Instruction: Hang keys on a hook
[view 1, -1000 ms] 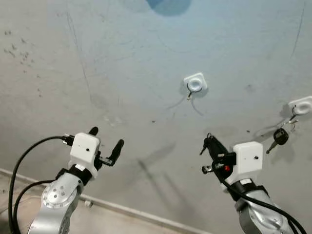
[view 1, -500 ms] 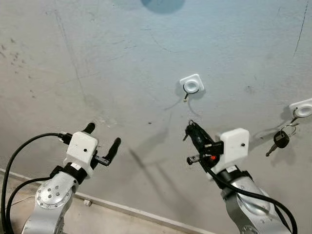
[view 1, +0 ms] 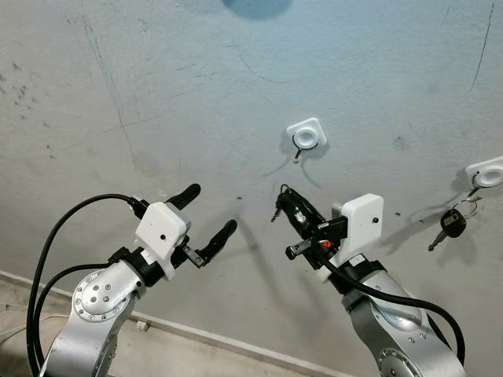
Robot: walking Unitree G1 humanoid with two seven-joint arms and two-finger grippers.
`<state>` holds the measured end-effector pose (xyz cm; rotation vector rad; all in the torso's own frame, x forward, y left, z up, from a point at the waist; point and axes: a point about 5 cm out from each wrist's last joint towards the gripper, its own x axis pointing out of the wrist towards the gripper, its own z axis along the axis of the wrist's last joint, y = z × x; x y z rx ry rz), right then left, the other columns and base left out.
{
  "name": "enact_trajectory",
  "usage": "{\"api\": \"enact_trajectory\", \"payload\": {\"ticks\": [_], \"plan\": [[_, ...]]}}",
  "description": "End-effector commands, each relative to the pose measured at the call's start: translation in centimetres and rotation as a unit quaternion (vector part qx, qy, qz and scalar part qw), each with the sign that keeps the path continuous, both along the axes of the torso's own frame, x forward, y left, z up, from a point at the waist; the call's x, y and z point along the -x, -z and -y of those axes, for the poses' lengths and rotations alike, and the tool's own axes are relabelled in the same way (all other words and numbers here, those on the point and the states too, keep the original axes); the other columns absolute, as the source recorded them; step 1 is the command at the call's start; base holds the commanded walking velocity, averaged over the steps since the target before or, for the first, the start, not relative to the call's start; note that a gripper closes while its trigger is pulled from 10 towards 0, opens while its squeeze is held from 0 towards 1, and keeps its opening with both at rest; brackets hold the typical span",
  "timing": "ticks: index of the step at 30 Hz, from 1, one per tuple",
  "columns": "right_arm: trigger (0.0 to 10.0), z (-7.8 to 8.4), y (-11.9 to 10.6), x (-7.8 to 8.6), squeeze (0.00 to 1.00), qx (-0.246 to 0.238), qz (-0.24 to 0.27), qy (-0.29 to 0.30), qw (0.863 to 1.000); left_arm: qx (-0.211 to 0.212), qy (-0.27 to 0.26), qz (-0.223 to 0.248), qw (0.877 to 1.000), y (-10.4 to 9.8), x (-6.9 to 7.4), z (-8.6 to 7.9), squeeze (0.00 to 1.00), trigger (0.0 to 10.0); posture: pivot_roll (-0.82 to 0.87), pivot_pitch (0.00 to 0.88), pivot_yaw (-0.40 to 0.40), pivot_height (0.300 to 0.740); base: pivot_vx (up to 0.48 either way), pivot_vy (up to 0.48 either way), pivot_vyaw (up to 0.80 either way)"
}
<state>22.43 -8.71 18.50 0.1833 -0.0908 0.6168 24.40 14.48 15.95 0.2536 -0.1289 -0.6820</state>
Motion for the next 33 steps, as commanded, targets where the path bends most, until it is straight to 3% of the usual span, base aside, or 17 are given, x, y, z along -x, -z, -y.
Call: {"api": "enact_trajectory", "payload": {"ticks": [1, 19, 33], "plan": [[10.0, 0.0, -0.9, 0.2, 0.00, -0.016, 0.008, -0.022, 1.000, 0.000, 0.009, -0.007, 1.000, 0.1, -0.2, 0.3, 0.00, 10.0, 0.16, 0.000, -0.013, 0.740, 0.000, 0.000, 0.00], [10.0, 0.7, -2.6, -1.1, 0.00, -0.063, 0.021, -0.026, 0.997, 0.009, 0.034, -0.008, 0.999, -0.1, -0.7, 0.7, 0.00, 10.0, 0.16, 0.000, -0.003, 0.740, 0.000, 0.000, 0.00], [10.0, 1.0, -3.3, -1.5, 0.00, -0.089, 0.024, -0.023, 0.996, 0.017, 0.013, -0.005, 1.000, -0.2, -1.0, 0.2, 0.00, 10.0, 0.17, 0.000, -0.008, 0.740, 0.000, 0.000, 0.00]]}}
